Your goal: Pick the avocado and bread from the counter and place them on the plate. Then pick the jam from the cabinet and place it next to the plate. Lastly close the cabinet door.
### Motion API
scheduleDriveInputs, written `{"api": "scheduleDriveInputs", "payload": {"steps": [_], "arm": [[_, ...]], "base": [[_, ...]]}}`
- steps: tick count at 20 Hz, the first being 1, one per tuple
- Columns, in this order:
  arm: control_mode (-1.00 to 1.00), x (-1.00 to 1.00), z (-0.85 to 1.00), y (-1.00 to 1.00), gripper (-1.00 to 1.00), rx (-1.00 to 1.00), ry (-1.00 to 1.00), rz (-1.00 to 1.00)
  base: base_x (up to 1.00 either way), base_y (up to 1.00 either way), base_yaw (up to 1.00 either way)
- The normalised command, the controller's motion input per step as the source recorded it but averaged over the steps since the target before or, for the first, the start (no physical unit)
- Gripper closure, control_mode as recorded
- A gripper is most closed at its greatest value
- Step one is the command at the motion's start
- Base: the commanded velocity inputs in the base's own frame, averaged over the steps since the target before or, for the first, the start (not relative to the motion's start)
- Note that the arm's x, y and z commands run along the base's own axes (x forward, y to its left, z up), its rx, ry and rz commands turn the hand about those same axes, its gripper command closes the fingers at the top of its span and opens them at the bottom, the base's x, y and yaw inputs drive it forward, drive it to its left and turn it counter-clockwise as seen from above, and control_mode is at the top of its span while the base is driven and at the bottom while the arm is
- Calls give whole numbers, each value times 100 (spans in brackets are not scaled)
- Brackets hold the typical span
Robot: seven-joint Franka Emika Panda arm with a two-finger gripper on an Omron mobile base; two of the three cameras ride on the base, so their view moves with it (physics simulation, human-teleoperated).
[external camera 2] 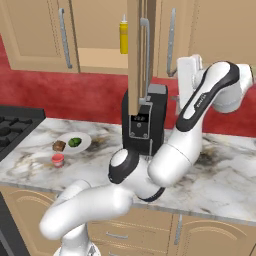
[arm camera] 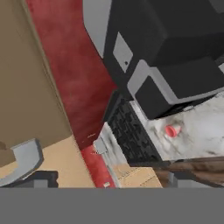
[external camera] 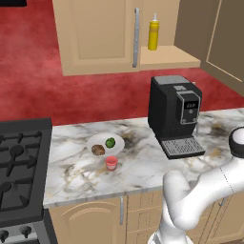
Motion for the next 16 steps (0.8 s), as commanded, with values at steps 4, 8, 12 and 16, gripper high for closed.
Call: {"api": "scheduleDriveInputs", "payload": {"steps": [4,8,12,16], "arm": [[-100,-38,8,99,-100,0,-2,2],[-100,-49,19,100,-100,-2,-9,0],[-100,-50,17,100,-100,-13,-29,-8],[-100,-29,21,100,-100,-24,-52,-14]], "base": [[0,0,0],[0,0,0],[0,0,0],[0,0,0]]}}
